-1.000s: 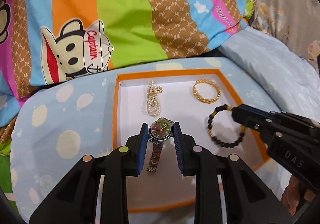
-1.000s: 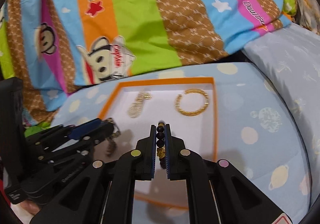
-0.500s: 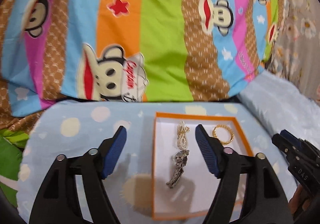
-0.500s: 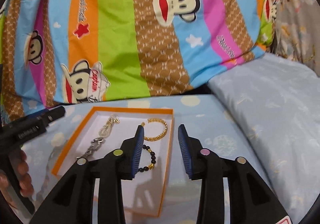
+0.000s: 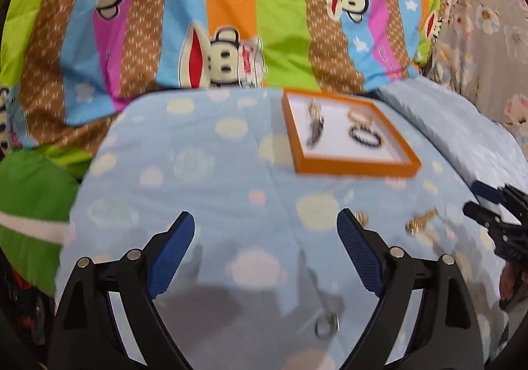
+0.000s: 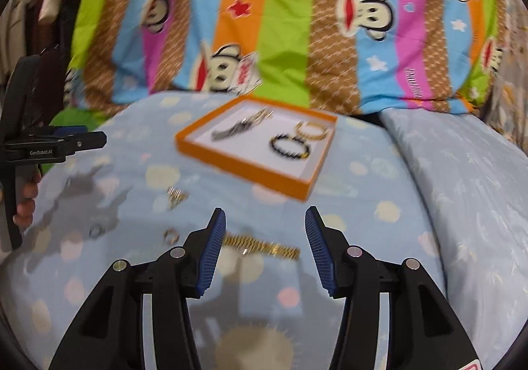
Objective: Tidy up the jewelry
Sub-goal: 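Lift both open tools away from the orange box, then close the right tool on the gold link watch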
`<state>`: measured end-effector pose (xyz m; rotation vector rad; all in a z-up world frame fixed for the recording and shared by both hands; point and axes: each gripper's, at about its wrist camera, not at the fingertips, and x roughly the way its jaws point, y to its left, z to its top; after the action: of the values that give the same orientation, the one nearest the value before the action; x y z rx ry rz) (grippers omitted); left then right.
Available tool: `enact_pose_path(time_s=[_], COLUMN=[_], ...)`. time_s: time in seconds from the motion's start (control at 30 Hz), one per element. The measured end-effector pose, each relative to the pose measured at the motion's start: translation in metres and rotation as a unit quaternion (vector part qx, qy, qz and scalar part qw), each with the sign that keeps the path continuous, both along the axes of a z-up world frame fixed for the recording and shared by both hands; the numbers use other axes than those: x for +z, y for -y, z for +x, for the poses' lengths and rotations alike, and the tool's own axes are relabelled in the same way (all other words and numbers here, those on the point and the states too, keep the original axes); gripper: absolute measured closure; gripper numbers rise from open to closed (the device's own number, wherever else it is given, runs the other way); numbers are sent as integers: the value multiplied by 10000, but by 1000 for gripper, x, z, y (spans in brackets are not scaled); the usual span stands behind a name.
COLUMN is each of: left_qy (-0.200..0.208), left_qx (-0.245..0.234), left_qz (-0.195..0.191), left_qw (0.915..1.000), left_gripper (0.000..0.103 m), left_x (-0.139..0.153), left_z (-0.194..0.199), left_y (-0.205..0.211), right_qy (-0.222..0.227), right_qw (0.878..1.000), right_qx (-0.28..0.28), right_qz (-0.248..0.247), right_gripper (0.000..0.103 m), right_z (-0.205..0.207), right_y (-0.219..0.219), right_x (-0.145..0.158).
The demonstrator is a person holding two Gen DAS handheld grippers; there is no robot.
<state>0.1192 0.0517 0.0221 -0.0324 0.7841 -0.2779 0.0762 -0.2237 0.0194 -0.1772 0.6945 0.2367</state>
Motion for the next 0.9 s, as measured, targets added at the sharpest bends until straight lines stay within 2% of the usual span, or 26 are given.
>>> enact_pose_path(time_s=[0.17,0.47,0.57,0.63,0.67,0.8,0.9], left_qy=[-424,-456,-461,-547,-577,-627,-666], left_qx=[-146,-552,-530,-501,-489,-446,-393], left_qz=[-292,56,7,-40,-74,-107,-157], left_qw=[9986,9974,9975,9972,9971,9970,9969], left_gripper=[17,17,17,17,17,17,17], left_x=[-24,-39,-39,-41,-42,-43,-44], left_z=[-30,-60,-59,-56,-54,-52,-51], left_y=[6,36,35,34,34,32,30], right_qy=[-230,-775,-813,-853,-895,-997,-1264], right_qw=[9985,9922,9927,9929,9927,9934,9913], right_qx=[444,812,793,758,765,527,300], right_qz=[-224,-537,-402,-350,-276,-207,201], right_gripper=[53,53,60,70,78,82,84], right_z=[8,42,41,40,40,35,30], right_y=[-10,-20,-18,-18,-18,-20,-17], right_x=[-18,-52,-53,-53,-53,-52,-49])
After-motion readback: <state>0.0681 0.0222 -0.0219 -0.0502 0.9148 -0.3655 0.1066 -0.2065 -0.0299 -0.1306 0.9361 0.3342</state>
